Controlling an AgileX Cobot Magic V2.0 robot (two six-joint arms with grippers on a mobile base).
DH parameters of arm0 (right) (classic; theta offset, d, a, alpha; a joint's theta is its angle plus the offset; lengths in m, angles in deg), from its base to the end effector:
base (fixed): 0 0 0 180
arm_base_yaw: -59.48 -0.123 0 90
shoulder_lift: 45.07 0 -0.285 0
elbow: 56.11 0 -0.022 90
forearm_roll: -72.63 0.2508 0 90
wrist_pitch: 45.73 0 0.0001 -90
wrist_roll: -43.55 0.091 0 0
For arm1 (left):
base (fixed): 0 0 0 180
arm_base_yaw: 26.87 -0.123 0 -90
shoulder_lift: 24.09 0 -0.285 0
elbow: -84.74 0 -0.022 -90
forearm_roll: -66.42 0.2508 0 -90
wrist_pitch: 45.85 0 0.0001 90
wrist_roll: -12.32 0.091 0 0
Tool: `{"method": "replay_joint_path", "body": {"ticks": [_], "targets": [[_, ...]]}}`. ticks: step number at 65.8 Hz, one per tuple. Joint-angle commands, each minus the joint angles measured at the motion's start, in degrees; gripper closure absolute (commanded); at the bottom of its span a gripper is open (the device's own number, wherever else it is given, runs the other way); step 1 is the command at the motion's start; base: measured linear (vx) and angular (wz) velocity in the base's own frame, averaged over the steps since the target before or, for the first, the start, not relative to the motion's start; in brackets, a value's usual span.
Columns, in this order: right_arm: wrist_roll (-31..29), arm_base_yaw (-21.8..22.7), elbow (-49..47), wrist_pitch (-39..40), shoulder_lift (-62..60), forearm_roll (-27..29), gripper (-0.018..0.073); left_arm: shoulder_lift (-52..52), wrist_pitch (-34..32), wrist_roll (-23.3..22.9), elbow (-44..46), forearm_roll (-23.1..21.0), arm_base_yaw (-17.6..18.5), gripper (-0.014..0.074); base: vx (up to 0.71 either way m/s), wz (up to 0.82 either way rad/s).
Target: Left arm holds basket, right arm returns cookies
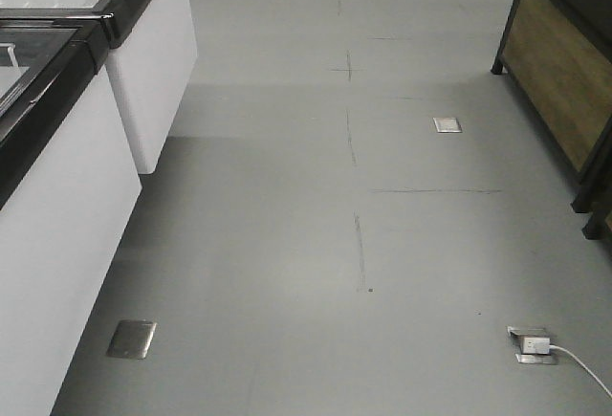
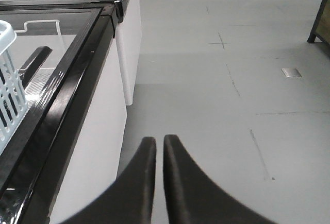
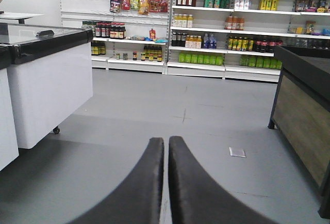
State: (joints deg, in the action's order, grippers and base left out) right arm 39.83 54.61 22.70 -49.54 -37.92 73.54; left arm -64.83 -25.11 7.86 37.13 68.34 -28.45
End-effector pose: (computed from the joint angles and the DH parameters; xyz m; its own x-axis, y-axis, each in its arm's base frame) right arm 0.0566 0.0049 0.1984 0.0082 -0.0485 -0.9988 -0.0856 0.9951 -0.0491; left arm 0.1200 0.0044 0.3084 -0.3246 -0.0555 -0.9442 -0.0539 0.9977 -0.0401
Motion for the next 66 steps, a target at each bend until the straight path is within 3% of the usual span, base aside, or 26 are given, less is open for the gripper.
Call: {"method": "replay_joint_path", "body": {"ticks": [1, 18, 27, 40, 50, 56, 66], "targets": [[-0.25, 0.27, 1.03, 4.32, -0.72, -0.45, 0.0569, -0.27, -4.49, 0.76, 2.05, 0.16, -0.06, 0.0487, 0.0, 0.0], [-0.25, 0.27, 1.03, 4.32, -0.72, -0.45, 0.0569, -0.27, -4.32, 0.76, 2.05, 0.07, -0.06, 0.021, 0.0, 0.0], [-0.25, 0.27, 1.03, 4.32, -0.72, -0.45, 0.0569, -0.27, -4.93, 0.71, 2.05, 0.07, -0.06, 0.0109, 0.0, 0.0], [-0.25, 0.27, 1.03, 4.32, -0.72, -0.45, 0.0569, -0.27, -4.64, -2.27, 2.05, -2.73, -0.06, 0.0093, 0.0, 0.0], [-0.25, 0.27, 1.03, 4.32, -0.72, -0.45, 0.0569, -1.22, -1.47, -10.69, 2.18, -2.8, -0.23, 0.0094, 0.0, 0.0], [-0.25, 0.27, 1.03, 4.32, -0.72, -0.45, 0.0569, -4.64, 2.31, -15.01, 3.96, -1.5, -0.23, 0.0094, 0.0, 0.0], [-0.25, 0.27, 1.03, 4.32, -0.72, -0.45, 0.0569, -16.18, 12.32, -16.83, 11.62, -1.46, -0.23, 0.0094, 0.0, 0.0]]}}
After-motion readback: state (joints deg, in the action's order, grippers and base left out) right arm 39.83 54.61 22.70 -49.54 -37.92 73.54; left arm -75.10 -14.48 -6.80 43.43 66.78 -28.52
